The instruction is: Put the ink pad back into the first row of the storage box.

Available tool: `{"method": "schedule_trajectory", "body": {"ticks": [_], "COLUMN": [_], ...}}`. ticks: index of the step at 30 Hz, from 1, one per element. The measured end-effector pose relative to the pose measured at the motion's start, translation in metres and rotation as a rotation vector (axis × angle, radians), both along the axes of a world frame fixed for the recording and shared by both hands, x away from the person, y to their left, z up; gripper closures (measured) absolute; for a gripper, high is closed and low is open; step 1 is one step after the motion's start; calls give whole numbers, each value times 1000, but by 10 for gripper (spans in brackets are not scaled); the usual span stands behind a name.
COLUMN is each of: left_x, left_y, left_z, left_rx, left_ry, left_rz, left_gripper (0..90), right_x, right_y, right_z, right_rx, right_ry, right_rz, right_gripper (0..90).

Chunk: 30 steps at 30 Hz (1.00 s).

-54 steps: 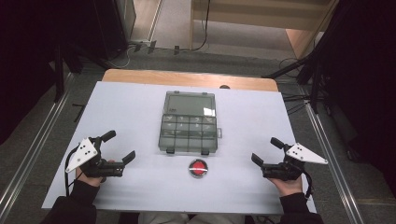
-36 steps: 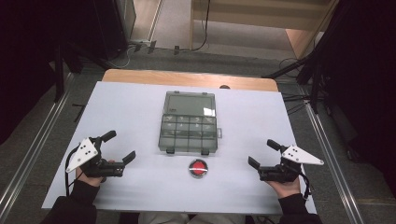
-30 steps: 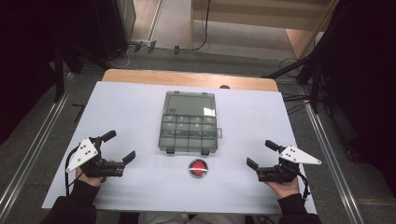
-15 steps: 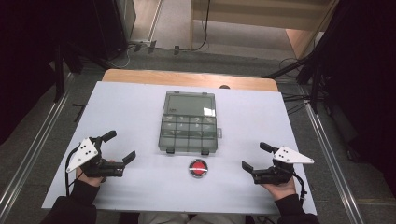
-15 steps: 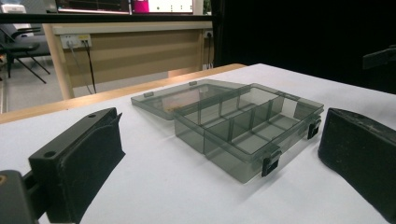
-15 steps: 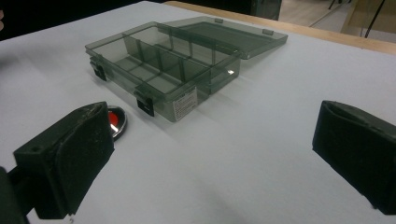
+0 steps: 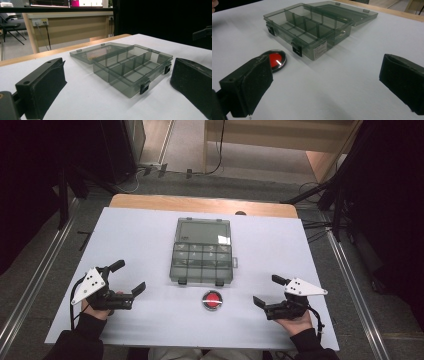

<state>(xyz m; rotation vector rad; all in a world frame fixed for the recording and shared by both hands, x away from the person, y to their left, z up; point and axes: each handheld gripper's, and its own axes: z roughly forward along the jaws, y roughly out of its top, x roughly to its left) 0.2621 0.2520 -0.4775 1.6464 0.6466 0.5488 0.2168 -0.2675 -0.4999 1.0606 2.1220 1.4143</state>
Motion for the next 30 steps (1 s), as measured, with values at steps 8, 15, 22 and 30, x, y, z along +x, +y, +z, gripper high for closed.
{"method": "schedule_trajectory", "body": {"ticks": [8,15,22,30], "left_x": [0,0,0,0], "left_y": [0,0,0,-1], "left_z": [0,0,-1,-1], "left_rx": [-1,1,6,9], "left_ry": [0,1,1,1], "left_rz": [-1,-1,-3,-2], "left_gripper": [0,0,0,0], "right_x": [1,2,5,10], "right_y": [12,20,32,49], "right_z": [-3,-4,-5,-5], "right_rx": [-35,-50,-77,-124], "right_ry": [16,29,45,70], "right_rz": [35,64,95,135], "right_gripper": [0,0,0,0]}}
